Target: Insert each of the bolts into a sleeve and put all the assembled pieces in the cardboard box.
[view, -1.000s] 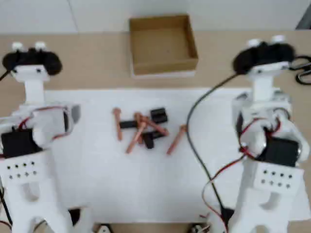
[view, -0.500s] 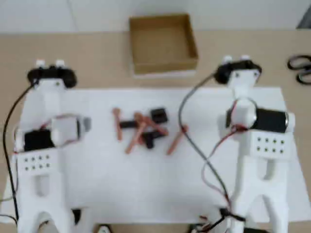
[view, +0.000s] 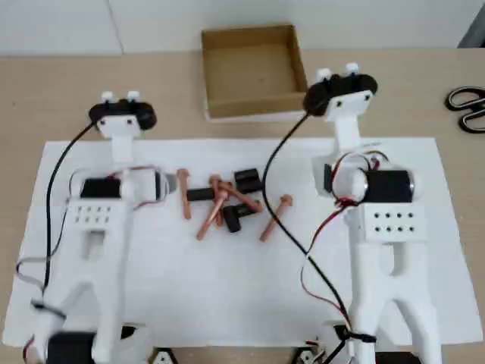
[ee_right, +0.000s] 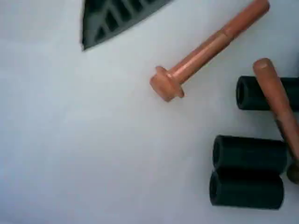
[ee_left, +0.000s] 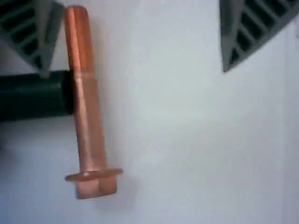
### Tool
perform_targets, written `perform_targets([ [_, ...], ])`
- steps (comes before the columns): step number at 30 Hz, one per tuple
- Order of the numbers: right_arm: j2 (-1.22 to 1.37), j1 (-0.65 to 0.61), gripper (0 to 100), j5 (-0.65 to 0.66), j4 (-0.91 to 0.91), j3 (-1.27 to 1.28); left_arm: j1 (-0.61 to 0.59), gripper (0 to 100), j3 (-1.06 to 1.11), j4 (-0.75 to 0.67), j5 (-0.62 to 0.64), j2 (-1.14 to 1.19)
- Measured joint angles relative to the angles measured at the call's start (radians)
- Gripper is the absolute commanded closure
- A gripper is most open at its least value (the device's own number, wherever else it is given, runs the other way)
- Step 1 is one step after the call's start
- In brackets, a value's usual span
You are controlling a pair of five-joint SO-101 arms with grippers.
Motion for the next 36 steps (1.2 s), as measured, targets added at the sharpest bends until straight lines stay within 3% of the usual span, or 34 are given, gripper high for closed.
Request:
perform_targets([
  [6, 0.002, -0.048, 74.5, -0.003, -0.06, 0.061, 0.006, 77, -0.273, 0.011, 0.086, 0.414],
  [11, 0.003, -0.048, 74.5, -0.009, -0.06, 0.063, 0.014, 77, -0.431, 0.054, 0.155, 0.575],
  [21, 0.003, -0.049, 74.5, -0.009, -0.06, 0.063, 0.103, 77, -0.482, 0.095, 0.178, 0.611],
  [36, 0.003, -0.049, 74.5, -0.009, -0.06, 0.066, 0.044, 77, -0.618, 0.292, 0.143, 0.611],
])
